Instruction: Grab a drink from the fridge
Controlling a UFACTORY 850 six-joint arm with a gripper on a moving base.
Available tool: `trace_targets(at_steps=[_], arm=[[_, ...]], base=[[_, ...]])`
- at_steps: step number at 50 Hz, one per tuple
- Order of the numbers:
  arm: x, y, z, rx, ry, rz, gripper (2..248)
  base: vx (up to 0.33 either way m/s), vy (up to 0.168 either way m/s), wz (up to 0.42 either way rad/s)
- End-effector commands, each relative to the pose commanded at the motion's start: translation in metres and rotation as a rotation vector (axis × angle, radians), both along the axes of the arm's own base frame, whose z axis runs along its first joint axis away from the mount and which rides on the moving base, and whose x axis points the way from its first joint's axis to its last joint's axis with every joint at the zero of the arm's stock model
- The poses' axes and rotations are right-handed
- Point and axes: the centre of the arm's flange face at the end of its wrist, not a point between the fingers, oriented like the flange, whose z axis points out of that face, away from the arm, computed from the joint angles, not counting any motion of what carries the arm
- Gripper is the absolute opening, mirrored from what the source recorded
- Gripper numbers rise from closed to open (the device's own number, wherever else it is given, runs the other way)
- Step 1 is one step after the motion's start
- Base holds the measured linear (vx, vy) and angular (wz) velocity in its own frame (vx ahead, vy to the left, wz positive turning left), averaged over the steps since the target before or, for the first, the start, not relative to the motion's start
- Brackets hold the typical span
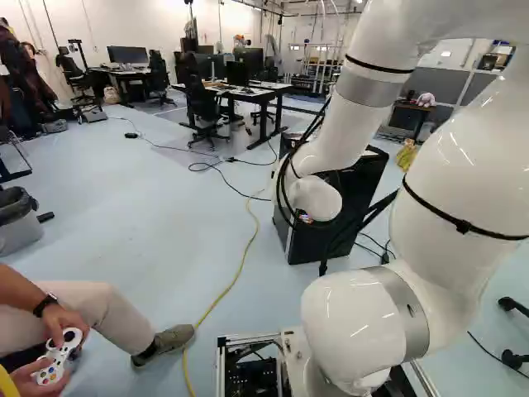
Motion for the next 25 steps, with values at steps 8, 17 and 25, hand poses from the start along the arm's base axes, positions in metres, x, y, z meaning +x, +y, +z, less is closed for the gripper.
trace_targets(at_steps=[8,17,25], arm=[[0.009,-0.002,-0.005,0.002,-0.012,-0.044,247],[0.017,-0.004,-0.011,0.001,-0.026,-0.096,247],[0.023,-0.007,-0.017,-0.003,-0.038,-0.143,247]], base=[[0.000,0.000,0.000],[0.000,0.000,0.000],[0.000,0.000,0.000]])
